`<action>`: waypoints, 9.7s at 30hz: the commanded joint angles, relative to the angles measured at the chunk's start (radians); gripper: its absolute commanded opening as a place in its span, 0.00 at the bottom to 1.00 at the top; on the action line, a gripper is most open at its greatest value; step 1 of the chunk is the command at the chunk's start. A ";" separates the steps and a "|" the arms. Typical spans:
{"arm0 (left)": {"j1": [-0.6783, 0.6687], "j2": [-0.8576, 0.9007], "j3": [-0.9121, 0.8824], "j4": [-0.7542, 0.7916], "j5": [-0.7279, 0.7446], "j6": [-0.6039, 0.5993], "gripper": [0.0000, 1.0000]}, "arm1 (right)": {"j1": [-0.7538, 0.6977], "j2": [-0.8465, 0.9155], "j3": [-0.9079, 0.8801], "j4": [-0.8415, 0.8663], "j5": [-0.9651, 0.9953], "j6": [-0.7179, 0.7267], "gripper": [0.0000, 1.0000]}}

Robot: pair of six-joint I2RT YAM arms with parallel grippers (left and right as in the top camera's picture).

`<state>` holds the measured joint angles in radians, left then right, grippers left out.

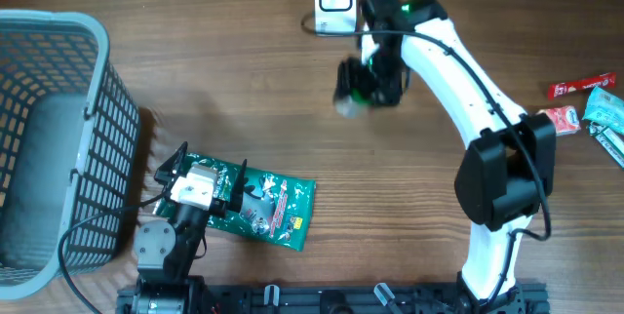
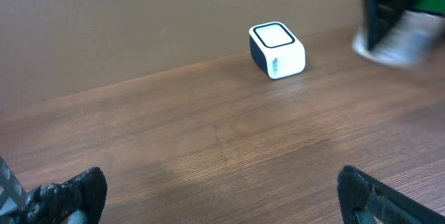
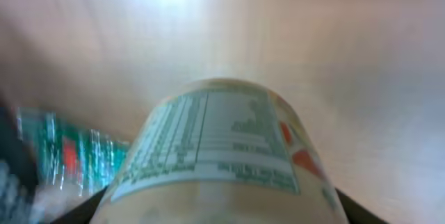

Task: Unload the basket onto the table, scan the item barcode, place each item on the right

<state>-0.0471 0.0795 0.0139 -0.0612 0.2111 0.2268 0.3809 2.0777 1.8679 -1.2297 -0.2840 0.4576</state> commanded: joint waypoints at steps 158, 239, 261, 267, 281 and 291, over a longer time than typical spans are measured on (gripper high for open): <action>-0.003 -0.007 -0.004 -0.003 0.013 -0.006 1.00 | -0.006 -0.328 -0.666 0.465 0.280 0.352 1.00; -0.003 -0.007 -0.003 -0.004 0.013 -0.006 1.00 | 0.067 0.175 -0.468 2.570 0.484 -1.476 0.04; -0.003 -0.007 -0.004 -0.003 0.013 -0.006 1.00 | 0.181 0.387 -0.224 2.099 0.834 -1.188 0.04; -0.003 -0.007 -0.004 -0.004 0.013 -0.006 1.00 | 0.163 0.387 -0.224 2.672 0.792 -1.487 0.04; -0.003 -0.007 -0.004 -0.004 0.013 -0.006 1.00 | 0.077 0.384 -0.224 2.490 0.602 -1.416 0.04; -0.003 -0.007 -0.003 -0.003 0.013 -0.006 1.00 | -0.500 0.282 -0.224 2.832 1.500 -1.890 0.04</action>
<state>-0.0471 0.0795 0.0139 -0.0616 0.2111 0.2268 0.0059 2.4031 1.6325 1.4933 1.0183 -1.3308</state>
